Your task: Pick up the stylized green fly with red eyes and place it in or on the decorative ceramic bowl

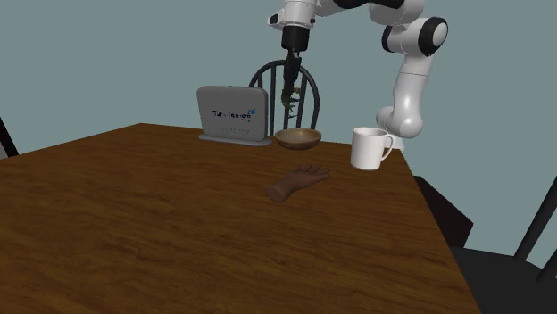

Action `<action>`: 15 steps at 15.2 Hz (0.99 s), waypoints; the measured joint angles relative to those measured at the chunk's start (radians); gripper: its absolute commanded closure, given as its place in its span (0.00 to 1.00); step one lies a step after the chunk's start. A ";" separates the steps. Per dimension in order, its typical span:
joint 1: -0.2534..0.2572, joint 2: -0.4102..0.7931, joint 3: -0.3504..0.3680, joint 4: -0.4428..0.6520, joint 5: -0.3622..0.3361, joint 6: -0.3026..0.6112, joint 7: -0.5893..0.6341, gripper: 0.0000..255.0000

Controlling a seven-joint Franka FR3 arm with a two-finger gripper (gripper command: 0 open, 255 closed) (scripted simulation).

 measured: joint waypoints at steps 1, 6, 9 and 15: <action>-0.007 -0.037 -0.016 -0.037 0.016 0.002 -0.025 1.00; -0.025 -0.178 -0.085 -0.180 0.066 0.004 -0.123 1.00; -0.025 -0.191 -0.089 -0.231 0.071 0.041 -0.134 1.00; -0.021 -0.208 -0.087 -0.327 0.079 0.121 -0.142 1.00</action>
